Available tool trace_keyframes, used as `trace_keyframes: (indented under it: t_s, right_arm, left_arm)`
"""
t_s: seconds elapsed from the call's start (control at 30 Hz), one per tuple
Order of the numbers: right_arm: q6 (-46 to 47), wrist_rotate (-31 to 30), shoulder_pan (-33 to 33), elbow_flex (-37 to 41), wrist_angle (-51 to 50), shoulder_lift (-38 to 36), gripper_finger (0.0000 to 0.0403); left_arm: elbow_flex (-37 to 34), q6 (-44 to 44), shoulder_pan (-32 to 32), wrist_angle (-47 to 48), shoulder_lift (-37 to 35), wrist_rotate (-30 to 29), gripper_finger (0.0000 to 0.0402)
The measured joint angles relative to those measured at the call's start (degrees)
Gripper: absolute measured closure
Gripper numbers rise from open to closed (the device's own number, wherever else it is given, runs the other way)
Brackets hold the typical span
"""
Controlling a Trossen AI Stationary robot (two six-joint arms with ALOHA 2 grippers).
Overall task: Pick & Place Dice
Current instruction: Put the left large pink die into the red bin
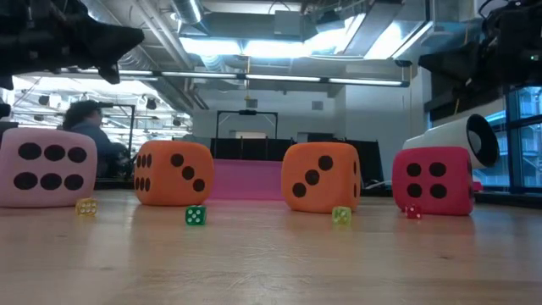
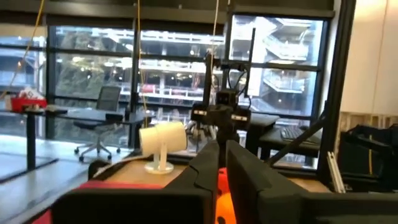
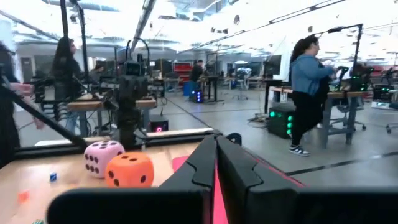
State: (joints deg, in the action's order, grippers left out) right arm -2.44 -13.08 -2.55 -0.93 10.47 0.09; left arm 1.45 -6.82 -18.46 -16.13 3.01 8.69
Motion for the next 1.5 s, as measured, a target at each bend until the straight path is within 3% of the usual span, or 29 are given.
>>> trace_keyframes:
  t_s: [0.23, 0.37, 0.53, 0.77, 0.97, 1.13, 1.37, 1.5]
  right_arm:
    - [-1.20, -1.87, 0.00, 0.00, 2.87, 0.21, 0.0365]
    - [-1.21, -1.12, 0.00, -0.01, 3.67, 0.21, 0.0364]
    - [-1.18, -0.61, 0.00, 0.00, 3.60, 0.21, 0.0364]
    - [-1.07, -2.19, -0.01, 0.00, 1.01, 0.21, 0.0341]
    - [0.15, -5.76, -0.02, 0.00, -1.65, 0.21, 0.0269]
    - [0.26, -6.43, -0.02, 0.00, -2.02, 0.21, 0.0221]
    - [0.26, -6.43, -0.02, 0.00, -2.02, 0.21, 0.0200]
    - [0.26, -6.43, -0.02, 0.00, -2.01, 0.21, 0.0199]
  left_arm:
    - [6.65, 0.86, 2.36, -0.04, 10.54, -0.24, 0.0320]
    - [12.87, 5.49, 5.62, 4.38, 19.20, -5.29, 0.0316]
    - [23.95, 6.33, 10.36, 19.99, 29.88, -13.91, 0.0315]
    - [40.69, -4.48, 17.03, 47.87, 43.32, -24.15, 0.0315]
    - [50.27, -16.17, 22.17, 65.75, 52.23, -24.42, 0.0312]
    - [51.80, -26.19, 26.94, 73.39, 56.73, -22.25, 0.0284]
    - [51.73, -40.72, 33.93, 83.06, 61.65, -14.23, 0.0234]
    - [50.02, -49.40, 36.87, 87.17, 63.22, -14.21, 0.0218]
